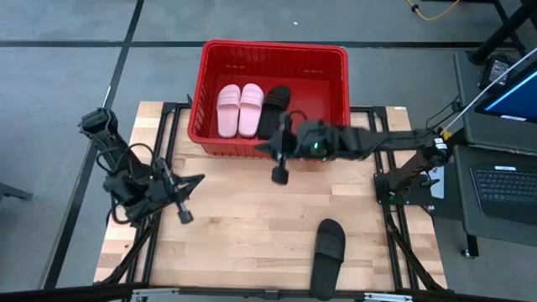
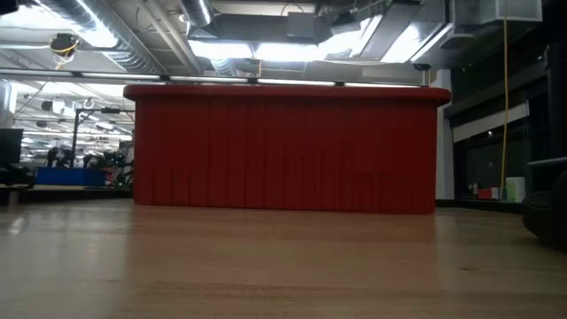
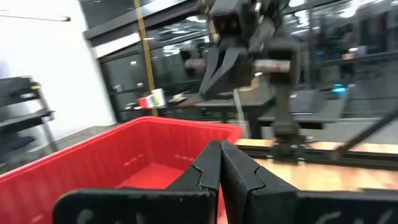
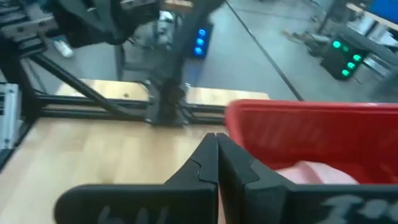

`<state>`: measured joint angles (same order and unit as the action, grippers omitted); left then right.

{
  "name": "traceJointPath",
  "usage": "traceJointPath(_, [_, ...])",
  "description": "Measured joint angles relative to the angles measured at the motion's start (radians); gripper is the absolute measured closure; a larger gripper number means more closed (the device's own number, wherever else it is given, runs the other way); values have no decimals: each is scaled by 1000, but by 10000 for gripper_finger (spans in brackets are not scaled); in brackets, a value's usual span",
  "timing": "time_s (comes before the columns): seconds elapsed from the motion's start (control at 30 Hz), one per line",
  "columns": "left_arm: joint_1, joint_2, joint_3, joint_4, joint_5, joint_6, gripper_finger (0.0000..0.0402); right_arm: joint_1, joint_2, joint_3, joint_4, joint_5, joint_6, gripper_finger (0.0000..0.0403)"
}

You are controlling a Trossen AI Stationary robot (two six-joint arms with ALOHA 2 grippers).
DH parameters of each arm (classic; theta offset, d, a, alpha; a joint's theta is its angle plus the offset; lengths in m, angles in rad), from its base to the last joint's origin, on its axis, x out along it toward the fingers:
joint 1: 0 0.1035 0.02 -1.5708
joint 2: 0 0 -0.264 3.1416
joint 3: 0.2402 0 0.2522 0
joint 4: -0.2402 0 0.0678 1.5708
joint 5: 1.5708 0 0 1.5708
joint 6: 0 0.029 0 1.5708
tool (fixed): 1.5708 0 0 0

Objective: Pick and place slides into bin
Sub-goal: Put the black slipper into the red bin

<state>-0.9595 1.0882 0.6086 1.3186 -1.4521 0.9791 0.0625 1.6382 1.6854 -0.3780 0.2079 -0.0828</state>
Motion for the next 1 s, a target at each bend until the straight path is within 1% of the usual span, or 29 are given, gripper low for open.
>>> traceJointPath(0.1, [-60, 0, 0, -59, -1, -69, 400, 39, 2, -136, 190, -1, 28, 402])
traceJointPath(0.2, [-112, 0, 0, -154, 9, -192, 400, 77, 0, -252, 331, 0, 69, 402])
traceJointPath(0.27, [-138, 0, 0, -217, 53, -293, 400, 106, -2, -299, 390, -1, 94, 402])
traceJointPath(0.3, [-141, 0, 0, -255, 104, -348, 400, 121, -3, -316, 417, -1, 106, 402])
traceJointPath(0.4, [-110, 0, 0, -395, 291, -522, 400, 168, -3, -331, 440, -1, 131, 402])
traceJointPath(0.43, [-89, 0, 0, -445, 323, -586, 400, 184, -3, -330, 444, 0, 131, 401])
traceJointPath(0.53, [-22, 0, 0, -604, 355, -756, 400, 234, -4, -316, 458, 1, 127, 402])
traceJointPath(0.6, [22, 0, 0, -683, 396, -827, 400, 267, -10, -311, 454, 1, 111, 402])
traceJointPath(0.67, [59, 0, -1, -699, 460, -850, 400, 300, -20, -311, 429, 25, 104, 402])
traceJointPath(0.8, [118, -22, -1, -707, 584, -838, 400, 370, -54, -311, 326, 144, 130, 402])
traceJointPath(1.0, [213, -107, -1, -839, 682, -865, 400, 469, -80, -311, 278, 222, 169, 402])
